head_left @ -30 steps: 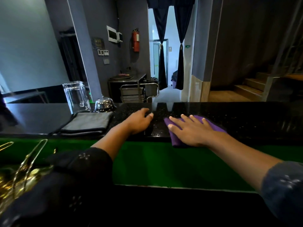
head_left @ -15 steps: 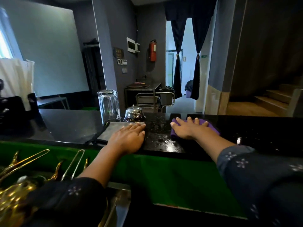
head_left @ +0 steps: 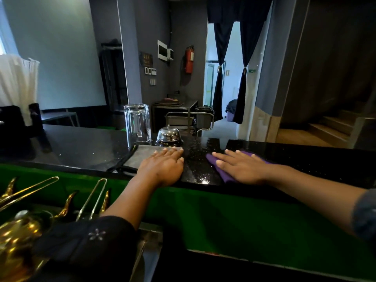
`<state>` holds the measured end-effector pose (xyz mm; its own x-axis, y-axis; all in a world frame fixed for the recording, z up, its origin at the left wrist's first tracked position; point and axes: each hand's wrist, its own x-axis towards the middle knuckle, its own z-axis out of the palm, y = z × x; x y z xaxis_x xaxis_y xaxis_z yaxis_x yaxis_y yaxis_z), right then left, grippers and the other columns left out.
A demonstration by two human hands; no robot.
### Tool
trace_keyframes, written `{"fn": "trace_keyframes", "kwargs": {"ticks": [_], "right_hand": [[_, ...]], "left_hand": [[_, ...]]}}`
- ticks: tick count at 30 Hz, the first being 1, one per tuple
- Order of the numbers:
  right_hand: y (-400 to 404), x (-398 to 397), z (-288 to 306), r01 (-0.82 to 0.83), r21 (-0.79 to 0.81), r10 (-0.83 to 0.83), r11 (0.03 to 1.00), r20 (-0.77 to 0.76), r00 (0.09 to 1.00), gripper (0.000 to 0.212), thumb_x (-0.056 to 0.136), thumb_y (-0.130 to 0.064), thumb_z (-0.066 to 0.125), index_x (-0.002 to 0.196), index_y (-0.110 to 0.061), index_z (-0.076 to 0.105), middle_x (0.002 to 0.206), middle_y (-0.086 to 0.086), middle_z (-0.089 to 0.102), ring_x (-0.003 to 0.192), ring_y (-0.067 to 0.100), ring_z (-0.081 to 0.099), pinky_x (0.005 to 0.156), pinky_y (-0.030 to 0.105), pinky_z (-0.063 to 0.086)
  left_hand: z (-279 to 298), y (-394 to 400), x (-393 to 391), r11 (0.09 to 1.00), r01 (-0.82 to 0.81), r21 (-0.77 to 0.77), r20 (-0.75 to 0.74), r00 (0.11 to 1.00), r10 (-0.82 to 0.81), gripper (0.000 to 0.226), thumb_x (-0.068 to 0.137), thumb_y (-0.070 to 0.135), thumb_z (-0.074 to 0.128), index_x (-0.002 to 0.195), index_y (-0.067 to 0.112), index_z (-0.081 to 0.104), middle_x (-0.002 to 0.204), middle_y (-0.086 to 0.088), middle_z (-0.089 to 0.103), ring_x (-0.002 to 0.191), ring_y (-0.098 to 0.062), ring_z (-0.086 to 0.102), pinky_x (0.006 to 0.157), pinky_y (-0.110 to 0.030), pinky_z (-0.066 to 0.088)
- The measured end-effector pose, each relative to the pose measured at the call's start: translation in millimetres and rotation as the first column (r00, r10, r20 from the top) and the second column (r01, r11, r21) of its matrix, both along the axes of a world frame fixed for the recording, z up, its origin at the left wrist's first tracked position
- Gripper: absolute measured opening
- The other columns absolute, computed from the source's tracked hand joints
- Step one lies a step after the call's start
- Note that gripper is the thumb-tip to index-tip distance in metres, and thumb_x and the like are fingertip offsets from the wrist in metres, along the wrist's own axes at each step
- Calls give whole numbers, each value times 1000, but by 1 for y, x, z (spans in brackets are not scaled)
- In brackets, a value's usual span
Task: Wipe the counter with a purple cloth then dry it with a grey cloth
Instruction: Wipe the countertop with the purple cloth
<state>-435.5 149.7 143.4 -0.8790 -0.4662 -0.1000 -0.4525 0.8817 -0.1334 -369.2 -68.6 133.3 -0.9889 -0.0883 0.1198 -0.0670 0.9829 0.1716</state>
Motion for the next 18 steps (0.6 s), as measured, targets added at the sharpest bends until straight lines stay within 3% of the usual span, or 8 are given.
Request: {"fn": "trace_keyframes", "kwargs": {"ticks": [5,9,13,18], "right_hand": [[-56,-16,0,270,-15,-270,963,-19,963,68,94,-66,6,154,-35,1,162,14,-8,147,40,-10,110,67,-10],[-93,20,-1,119,-26,-119,993,-16,993,63,98,-57,12,154,-32,-2,161,16,-11,145,42,-13,109,68,-12],[-68,25,-2,45,-83,-45,996,7,999,61,97,-61,12,153,-39,4,163,5,-6,148,33,-10,113,62,-12],[28,5,-4,157,-78,-159,985,-28,987,62,94,-66,8,152,-43,6,163,1,-2,149,30,-3,113,60,-7]], "left_hand": [[-1,4,0,998,-13,67,-15,1000,14,53,100,43,10,152,29,13,159,8,11,146,-10,8,118,-33,4],[3,6,0,995,-27,99,7,1000,26,54,100,47,6,150,32,13,159,8,12,146,-11,9,118,-32,5],[4,5,4,999,-15,30,47,999,13,61,94,55,0,150,34,11,159,8,11,146,-10,8,120,-33,5],[5,5,7,1000,-12,25,39,999,11,68,90,61,-2,150,34,12,158,9,10,146,-10,8,120,-35,4]]}}
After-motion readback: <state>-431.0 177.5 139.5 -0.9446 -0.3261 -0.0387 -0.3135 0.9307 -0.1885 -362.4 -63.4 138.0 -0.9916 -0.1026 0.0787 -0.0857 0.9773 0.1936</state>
